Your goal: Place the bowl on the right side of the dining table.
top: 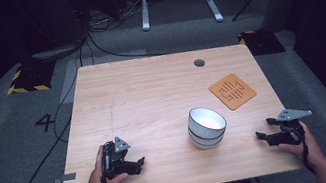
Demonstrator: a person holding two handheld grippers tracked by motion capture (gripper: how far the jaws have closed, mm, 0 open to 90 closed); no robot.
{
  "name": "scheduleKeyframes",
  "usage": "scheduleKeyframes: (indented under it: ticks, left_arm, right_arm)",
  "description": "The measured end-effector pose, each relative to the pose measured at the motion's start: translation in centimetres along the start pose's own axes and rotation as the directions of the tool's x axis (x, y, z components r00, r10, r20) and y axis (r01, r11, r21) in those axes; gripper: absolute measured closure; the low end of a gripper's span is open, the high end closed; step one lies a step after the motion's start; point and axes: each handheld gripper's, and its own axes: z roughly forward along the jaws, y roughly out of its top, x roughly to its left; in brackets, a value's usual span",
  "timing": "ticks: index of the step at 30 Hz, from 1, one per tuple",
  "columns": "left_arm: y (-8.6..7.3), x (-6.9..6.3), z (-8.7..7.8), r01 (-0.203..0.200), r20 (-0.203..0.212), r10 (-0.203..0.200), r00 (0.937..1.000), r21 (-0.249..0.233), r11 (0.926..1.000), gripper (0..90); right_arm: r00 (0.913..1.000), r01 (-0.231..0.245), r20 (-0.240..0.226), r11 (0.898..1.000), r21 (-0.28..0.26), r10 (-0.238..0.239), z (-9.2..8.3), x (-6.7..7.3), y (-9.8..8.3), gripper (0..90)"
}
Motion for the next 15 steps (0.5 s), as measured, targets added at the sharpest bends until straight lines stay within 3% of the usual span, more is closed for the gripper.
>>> scheduleKeyframes:
  ticks: [15]
  left_arm:
    - [-0.01, -0.01, 0.0, 0.002, 0.002, -0.002, 1.0, -0.001, 1.0, 0.1]
  right_arm:
    - [0.9999, 0.004, -0.014, 1.0, 0.021, -0.003, 0.03, -0.01, 0.3, 19.4]
